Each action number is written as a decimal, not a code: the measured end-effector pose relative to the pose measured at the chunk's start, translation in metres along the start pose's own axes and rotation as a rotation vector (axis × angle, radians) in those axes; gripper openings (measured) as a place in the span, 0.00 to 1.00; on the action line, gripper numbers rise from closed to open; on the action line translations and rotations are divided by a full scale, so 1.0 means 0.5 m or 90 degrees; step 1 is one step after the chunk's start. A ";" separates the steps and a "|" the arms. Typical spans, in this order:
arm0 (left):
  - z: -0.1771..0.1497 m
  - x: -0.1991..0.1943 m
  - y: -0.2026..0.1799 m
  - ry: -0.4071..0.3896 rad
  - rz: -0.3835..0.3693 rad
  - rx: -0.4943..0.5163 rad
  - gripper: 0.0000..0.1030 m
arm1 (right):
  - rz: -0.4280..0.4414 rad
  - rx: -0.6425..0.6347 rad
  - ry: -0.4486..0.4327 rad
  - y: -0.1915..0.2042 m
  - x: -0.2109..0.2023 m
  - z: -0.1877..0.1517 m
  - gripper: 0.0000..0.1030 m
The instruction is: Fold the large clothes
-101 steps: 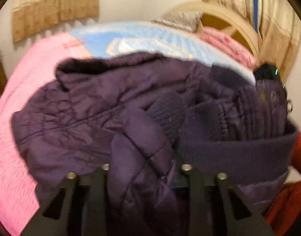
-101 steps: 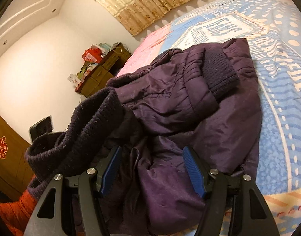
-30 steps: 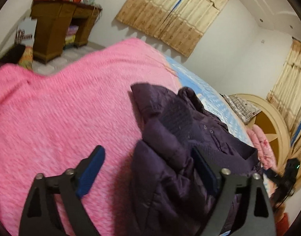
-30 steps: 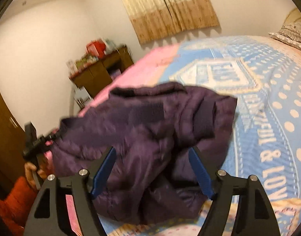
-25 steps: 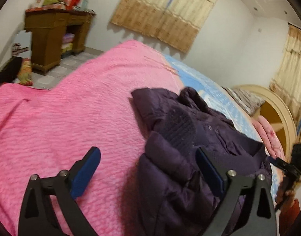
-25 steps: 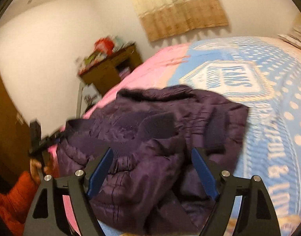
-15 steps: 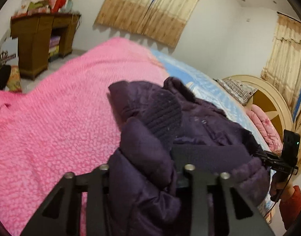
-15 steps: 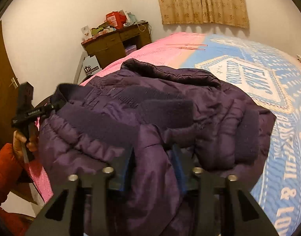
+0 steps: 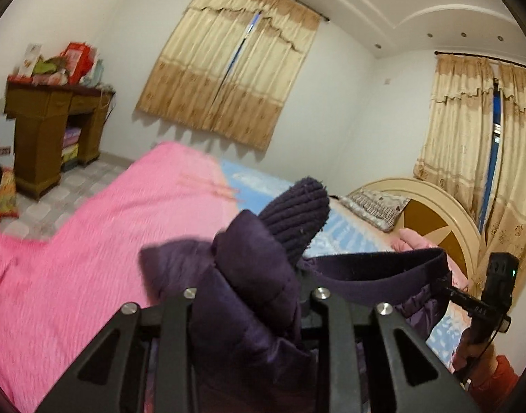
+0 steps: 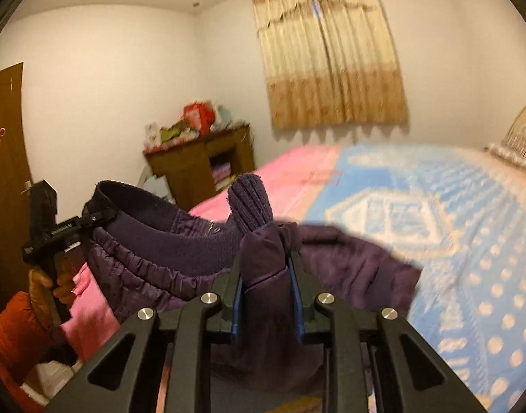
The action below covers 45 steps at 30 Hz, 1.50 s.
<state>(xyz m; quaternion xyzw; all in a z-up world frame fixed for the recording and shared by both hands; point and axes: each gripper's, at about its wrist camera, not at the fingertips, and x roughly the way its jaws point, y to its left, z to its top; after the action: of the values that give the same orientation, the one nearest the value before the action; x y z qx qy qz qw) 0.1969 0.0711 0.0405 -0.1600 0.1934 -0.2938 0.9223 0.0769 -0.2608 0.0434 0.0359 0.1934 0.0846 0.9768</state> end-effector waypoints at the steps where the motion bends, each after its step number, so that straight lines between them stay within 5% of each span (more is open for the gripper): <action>1: 0.022 0.018 0.000 0.000 0.000 -0.005 0.28 | -0.008 0.001 -0.012 -0.007 0.001 0.015 0.22; 6: 0.111 0.146 0.027 0.001 0.011 -0.052 0.28 | -0.084 0.008 -0.070 -0.070 0.064 0.092 0.21; 9: 0.113 0.255 0.067 0.023 0.068 -0.072 0.28 | -0.155 -0.001 -0.061 -0.117 0.162 0.117 0.21; 11: 0.088 0.340 0.113 0.068 0.118 -0.098 0.37 | -0.216 -0.012 -0.027 -0.156 0.255 0.110 0.21; 13: 0.039 0.456 0.187 0.175 0.180 -0.154 0.47 | -0.243 0.014 0.034 -0.209 0.353 0.076 0.25; 15: -0.030 0.532 0.274 0.284 0.218 -0.243 0.57 | -0.281 0.005 0.128 -0.251 0.462 0.009 0.40; 16: -0.064 0.540 0.327 0.303 0.192 -0.333 0.61 | -0.280 0.026 0.161 -0.266 0.487 -0.009 0.43; 18: -0.073 0.507 0.368 0.239 0.143 -0.409 0.61 | -0.289 0.047 0.161 -0.279 0.489 0.005 0.57; 25: -0.075 0.486 0.367 0.253 0.143 -0.385 0.62 | -0.189 0.180 0.164 -0.339 0.463 -0.003 0.64; 27: -0.050 0.463 0.379 0.268 0.134 -0.397 0.63 | -0.164 0.242 0.083 -0.357 0.390 0.004 0.64; 30: -0.005 0.372 0.370 0.208 0.192 -0.345 0.85 | -0.185 0.302 -0.062 -0.362 0.251 0.011 0.64; 31: 0.008 0.339 0.359 0.189 0.218 -0.321 0.92 | -0.187 0.306 -0.070 -0.357 0.225 0.013 0.64; 35: 0.019 0.283 0.267 0.194 0.217 -0.197 0.93 | -0.163 0.202 -0.023 -0.269 0.207 0.025 0.63; 39: -0.015 0.320 0.151 0.234 0.186 -0.078 0.93 | -0.128 0.045 0.047 -0.133 0.291 0.051 0.56; 41: -0.031 0.356 0.122 0.249 0.183 -0.054 0.93 | -0.120 0.032 0.082 -0.109 0.354 0.068 0.56; 43: -0.035 0.392 0.120 0.247 0.234 -0.032 0.93 | -0.129 0.030 0.113 -0.118 0.408 0.077 0.56; 45: -0.043 0.430 0.147 0.259 0.291 -0.050 0.93 | -0.215 -0.035 0.179 -0.150 0.492 0.050 0.56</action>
<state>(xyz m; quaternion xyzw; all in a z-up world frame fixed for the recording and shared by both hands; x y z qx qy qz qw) 0.3843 -0.0057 -0.0649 -0.0861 0.4164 -0.0974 0.8999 0.3220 -0.2915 -0.0328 -0.0360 0.3288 -0.0705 0.9411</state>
